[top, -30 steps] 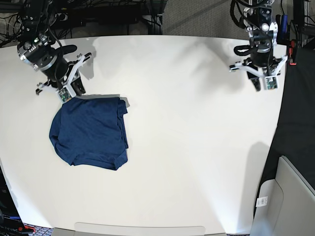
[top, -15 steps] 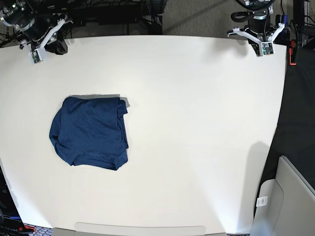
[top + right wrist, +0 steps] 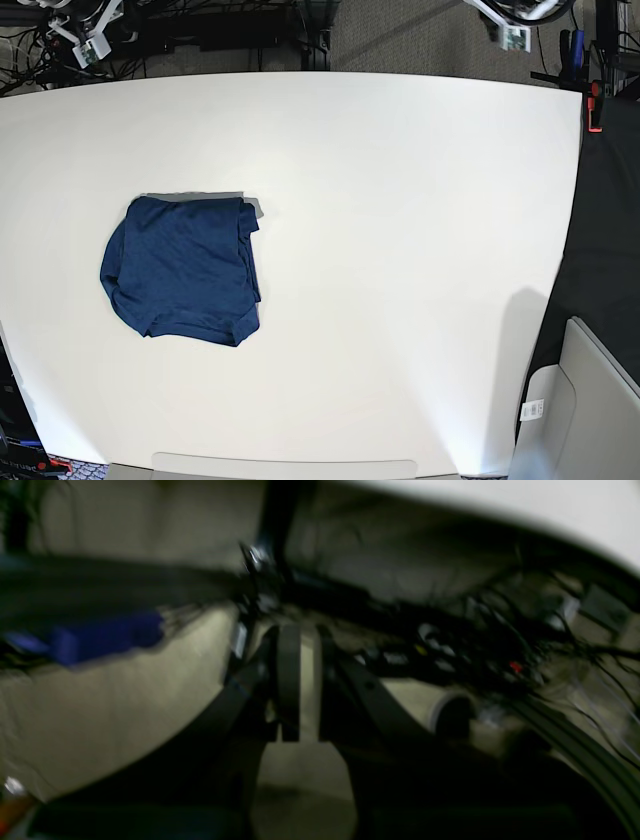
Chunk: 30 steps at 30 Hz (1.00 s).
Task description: Fold the T-shirt properly
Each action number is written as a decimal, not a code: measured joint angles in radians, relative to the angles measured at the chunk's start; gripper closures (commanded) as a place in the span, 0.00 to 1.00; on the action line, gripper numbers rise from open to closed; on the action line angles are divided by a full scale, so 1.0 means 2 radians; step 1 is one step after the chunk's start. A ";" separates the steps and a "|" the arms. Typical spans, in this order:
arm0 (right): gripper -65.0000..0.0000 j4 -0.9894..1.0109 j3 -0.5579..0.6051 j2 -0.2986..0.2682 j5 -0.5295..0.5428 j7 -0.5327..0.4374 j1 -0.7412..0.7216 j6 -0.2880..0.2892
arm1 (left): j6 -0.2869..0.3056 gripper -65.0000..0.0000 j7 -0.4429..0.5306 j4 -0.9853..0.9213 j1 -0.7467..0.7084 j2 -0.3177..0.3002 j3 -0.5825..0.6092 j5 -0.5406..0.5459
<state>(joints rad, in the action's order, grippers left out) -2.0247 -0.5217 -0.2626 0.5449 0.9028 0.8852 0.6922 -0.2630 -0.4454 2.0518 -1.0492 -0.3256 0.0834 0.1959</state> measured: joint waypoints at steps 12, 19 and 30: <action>0.94 0.240 0.047 0.124 -0.349 -0.004 -0.134 0.003 | -0.003 1.00 0.001 -0.176 0.082 0.006 0.086 0.017; 1.00 0.439 0.050 0.125 -0.394 -0.079 -0.249 -0.001 | -0.002 1.00 0.004 -0.321 0.179 0.054 0.092 0.036; 1.00 0.672 0.159 0.121 -0.395 -0.182 -0.363 -0.072 | -0.002 1.00 0.015 -0.551 0.325 0.109 0.091 0.036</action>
<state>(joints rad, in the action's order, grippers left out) -0.6800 -0.2031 -0.0216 -0.2447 0.5388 0.1589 0.5480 -0.2668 -0.4160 0.9501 -0.3992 -0.1078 0.2657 0.2684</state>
